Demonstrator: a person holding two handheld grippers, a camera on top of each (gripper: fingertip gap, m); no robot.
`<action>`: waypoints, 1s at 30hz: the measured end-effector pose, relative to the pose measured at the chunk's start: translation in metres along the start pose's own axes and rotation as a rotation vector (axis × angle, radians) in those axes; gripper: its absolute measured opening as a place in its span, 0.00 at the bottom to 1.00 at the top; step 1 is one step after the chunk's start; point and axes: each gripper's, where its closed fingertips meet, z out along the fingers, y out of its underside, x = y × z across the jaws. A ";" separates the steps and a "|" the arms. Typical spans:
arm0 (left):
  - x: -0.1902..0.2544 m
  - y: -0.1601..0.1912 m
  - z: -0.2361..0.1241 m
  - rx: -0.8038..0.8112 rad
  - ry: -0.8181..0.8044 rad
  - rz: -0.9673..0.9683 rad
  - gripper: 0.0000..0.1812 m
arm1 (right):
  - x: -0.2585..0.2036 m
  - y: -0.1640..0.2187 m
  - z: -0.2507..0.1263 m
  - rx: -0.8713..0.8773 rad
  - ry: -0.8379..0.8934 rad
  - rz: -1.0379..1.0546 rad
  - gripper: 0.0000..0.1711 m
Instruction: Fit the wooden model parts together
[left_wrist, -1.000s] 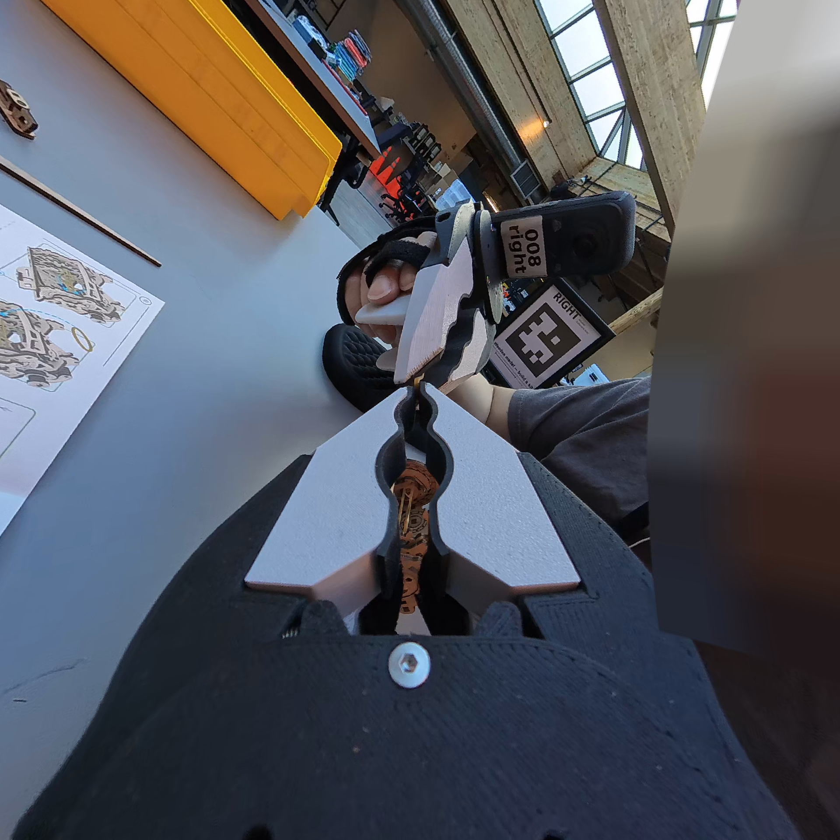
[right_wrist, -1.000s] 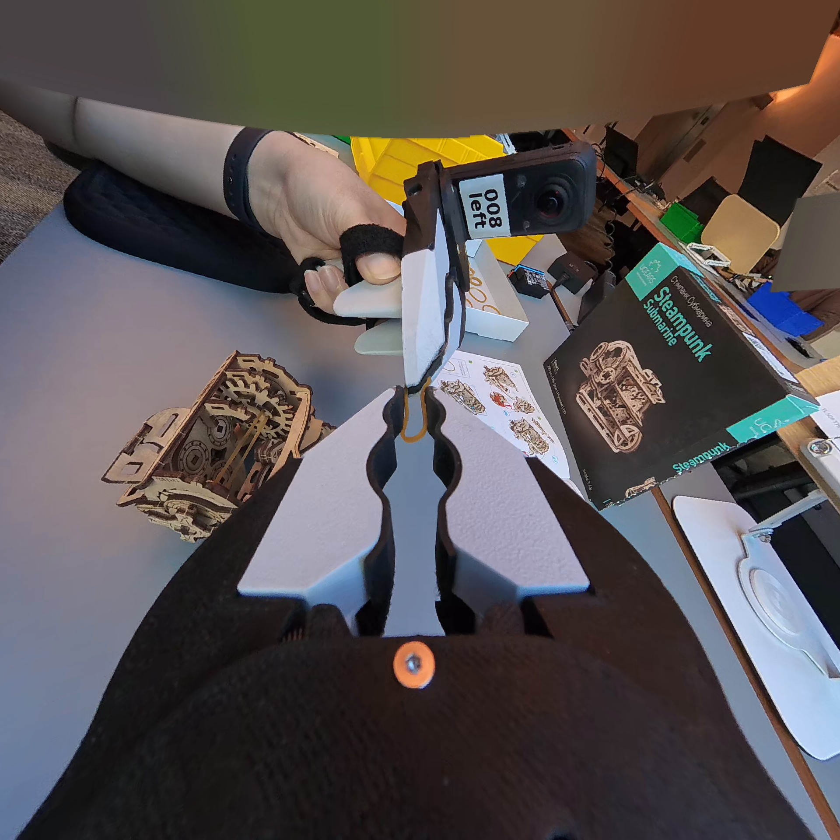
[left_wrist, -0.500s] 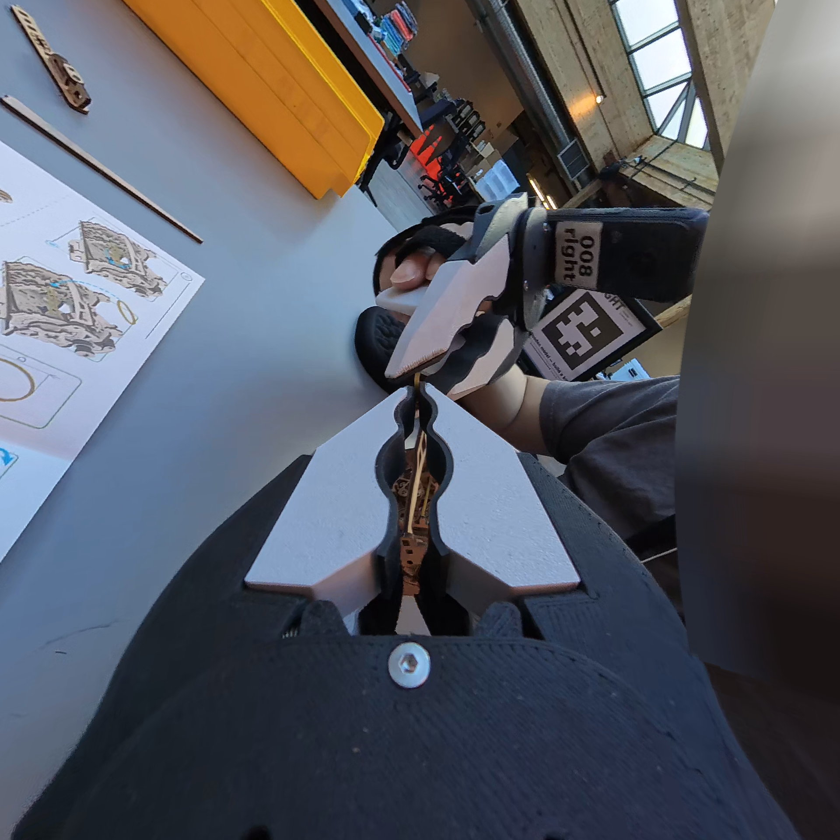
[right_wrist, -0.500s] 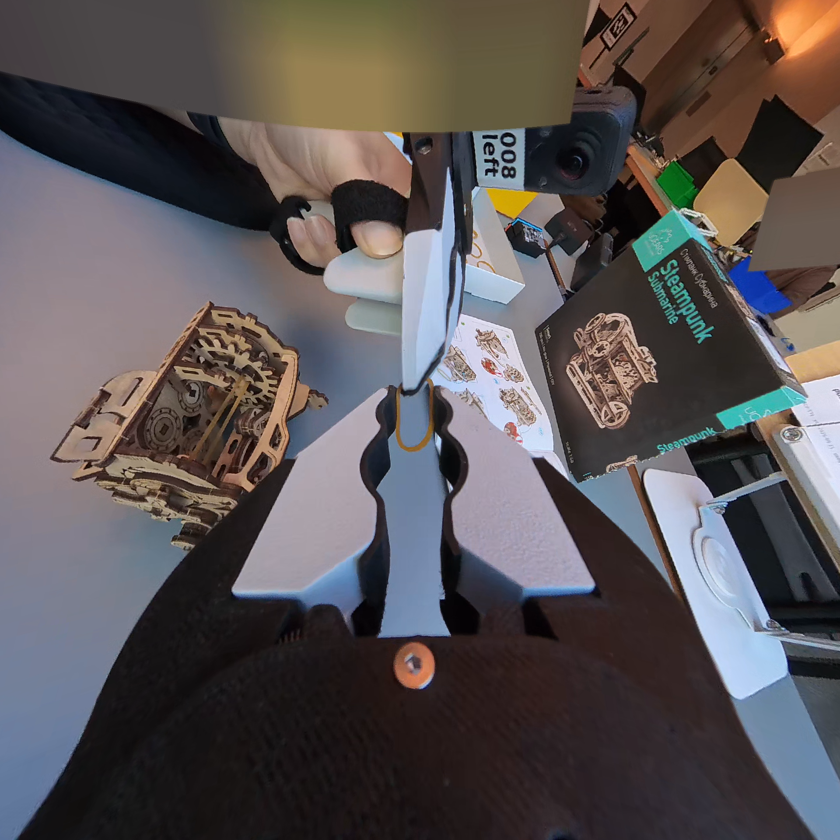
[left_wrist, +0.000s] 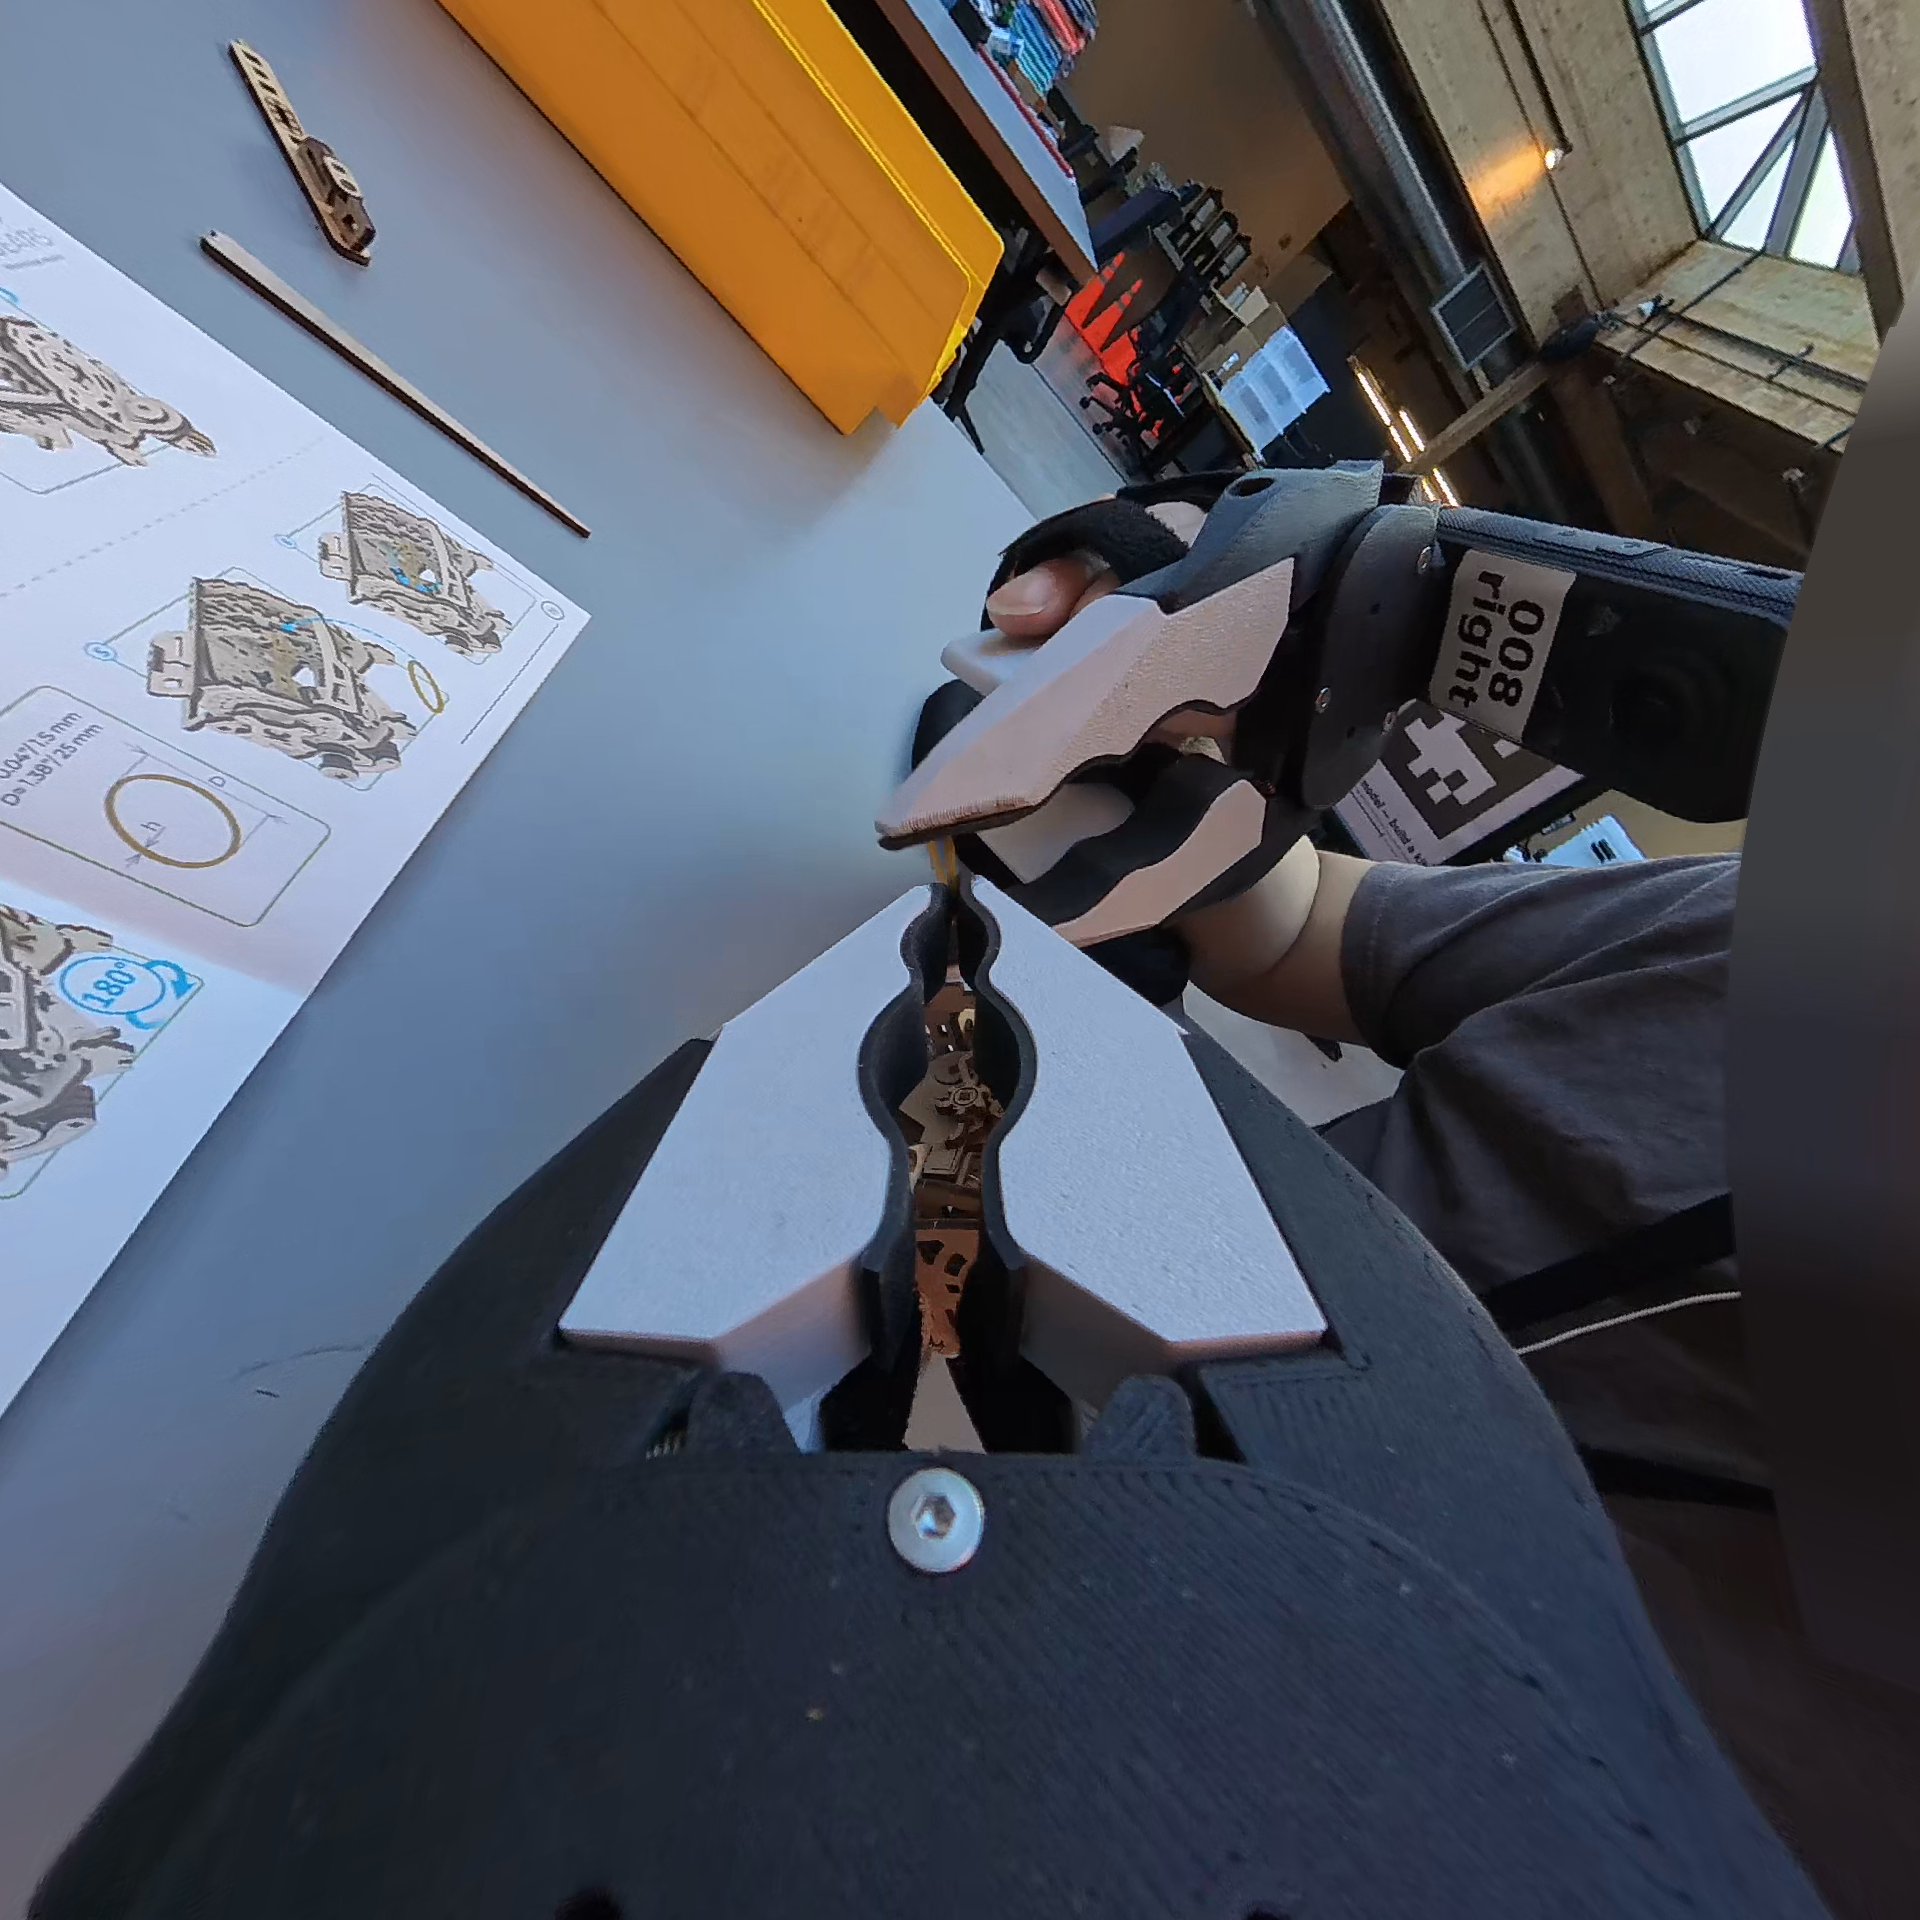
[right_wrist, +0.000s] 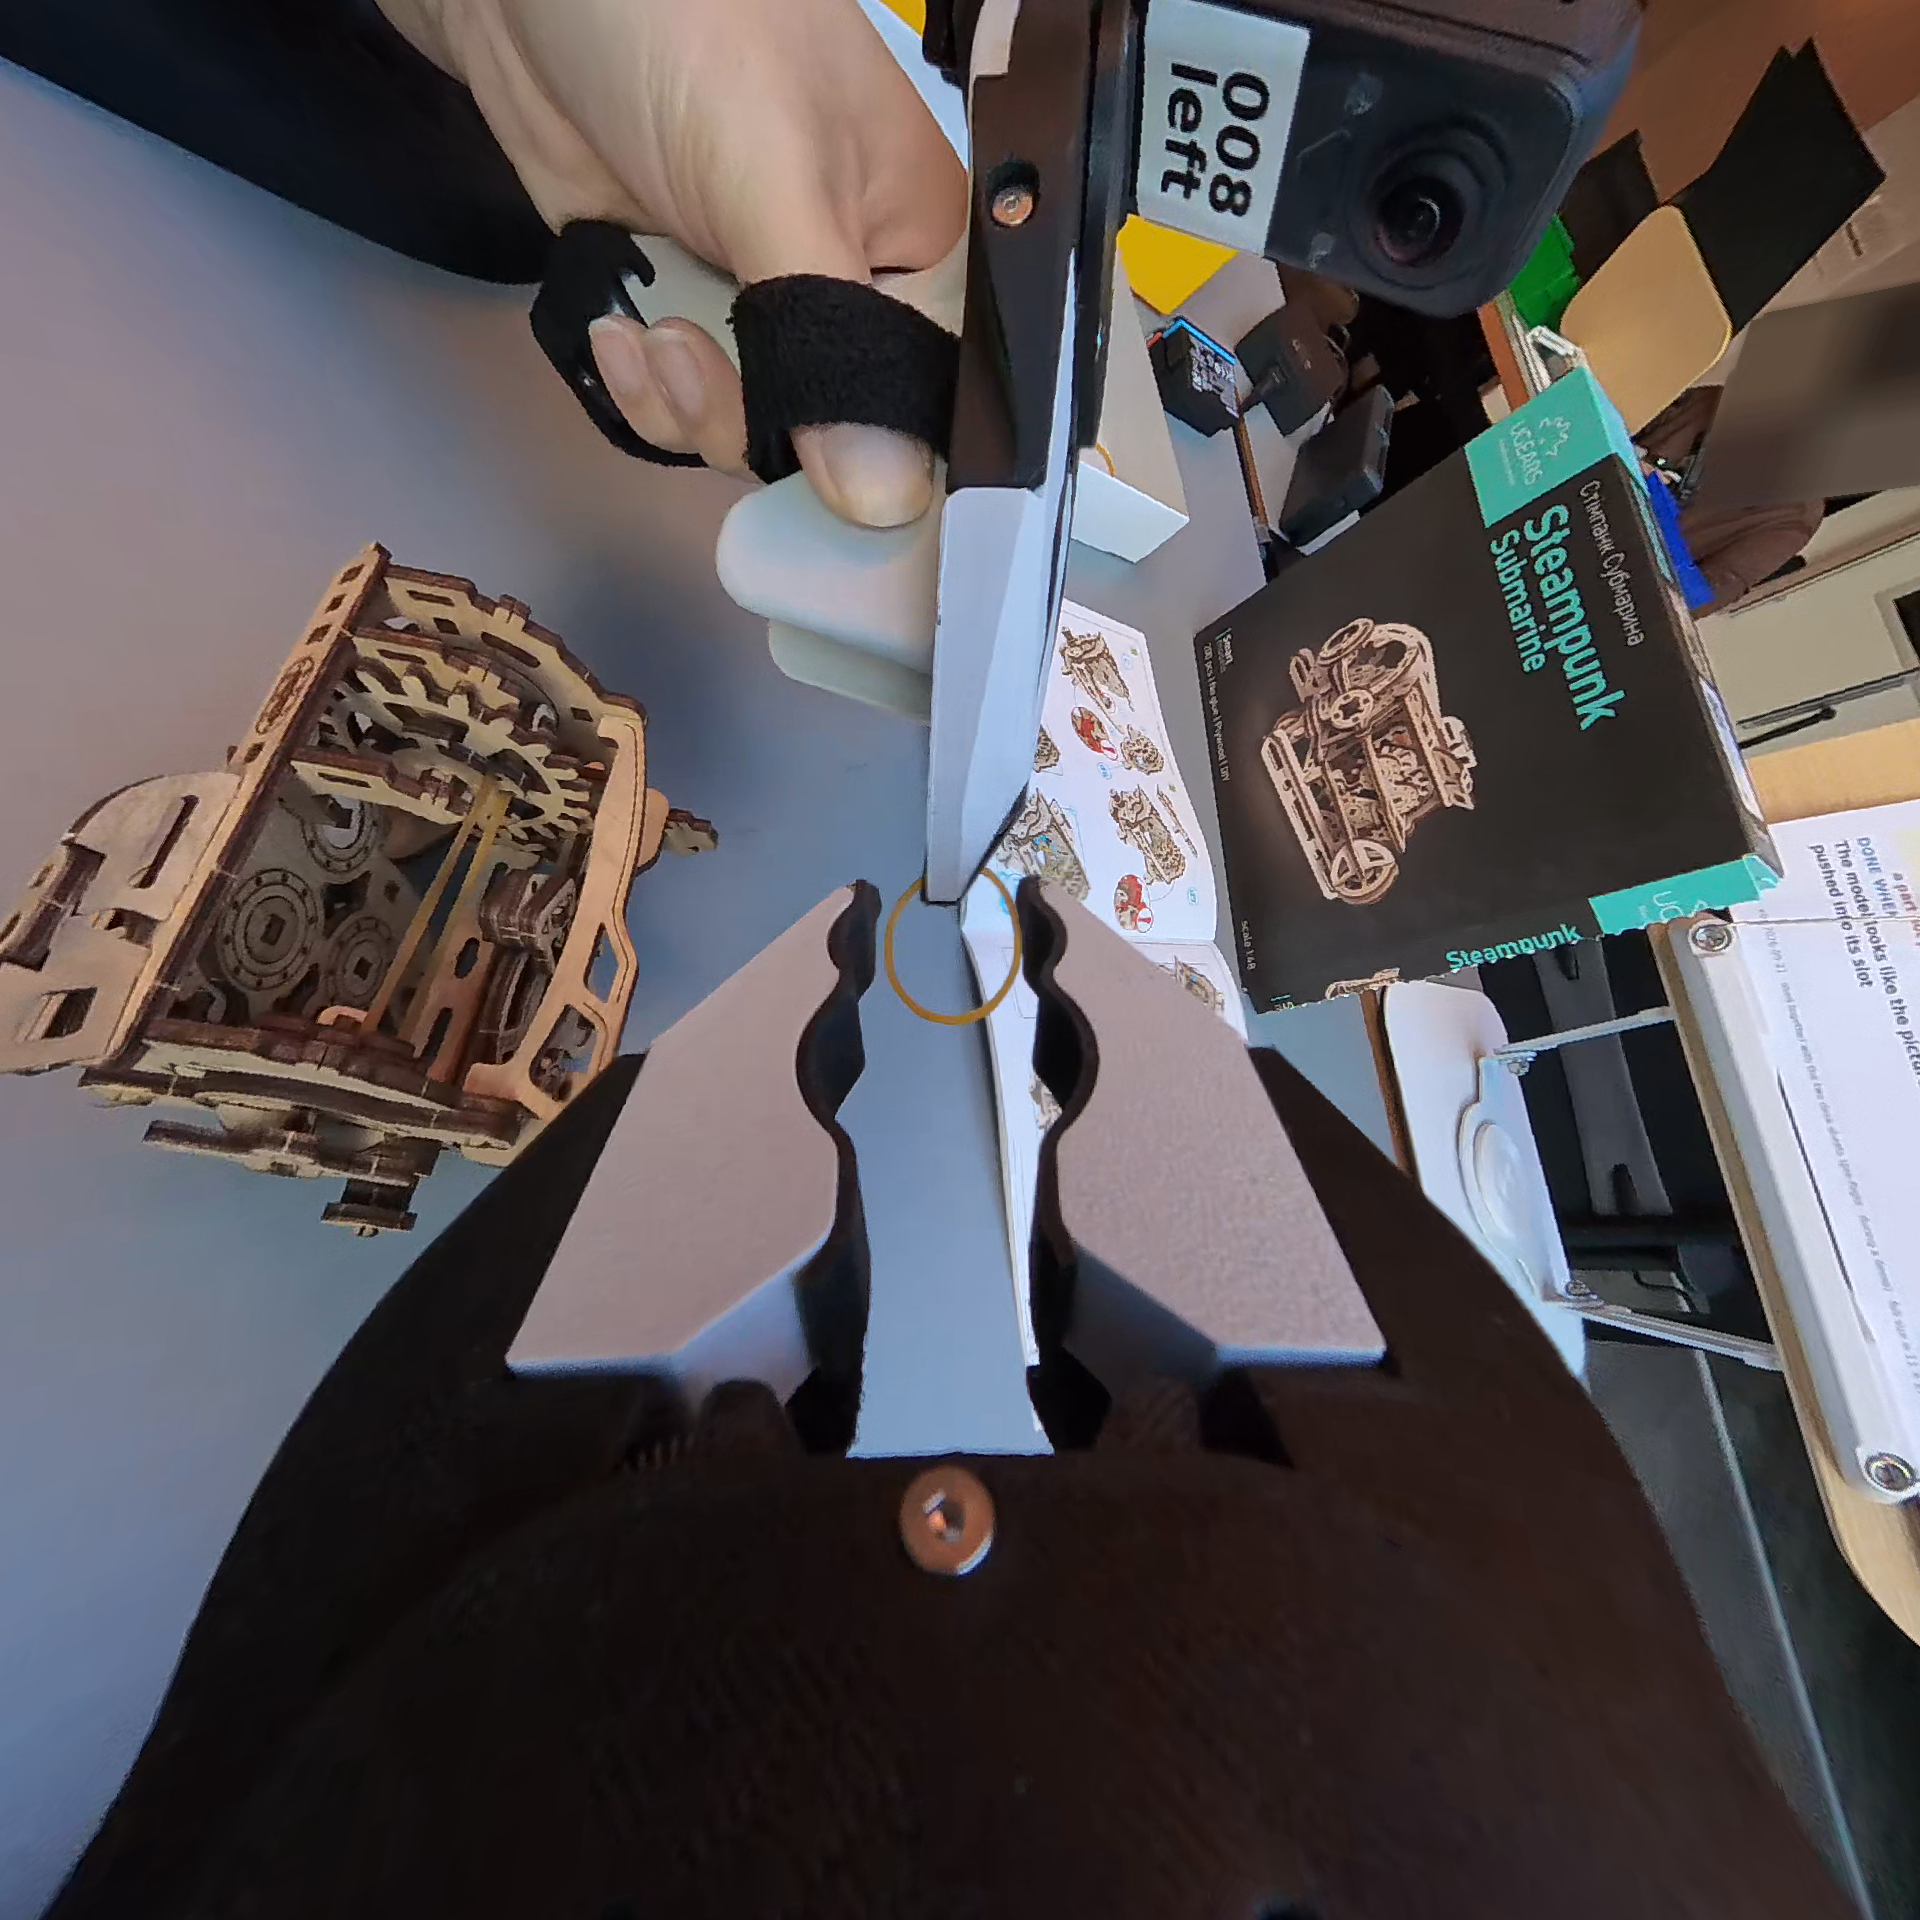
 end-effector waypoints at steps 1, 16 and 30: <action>0.000 -0.001 -0.001 0.011 -0.002 -0.004 0.00 | -0.001 -0.001 0.000 0.011 -0.012 0.013 0.16; -0.001 0.005 -0.021 0.107 -0.039 -0.022 0.00 | 0.003 -0.017 -0.004 0.152 -0.013 0.098 0.16; 0.000 0.009 -0.014 0.099 -0.024 -0.022 0.00 | -0.008 -0.019 0.004 0.106 -0.017 0.027 0.18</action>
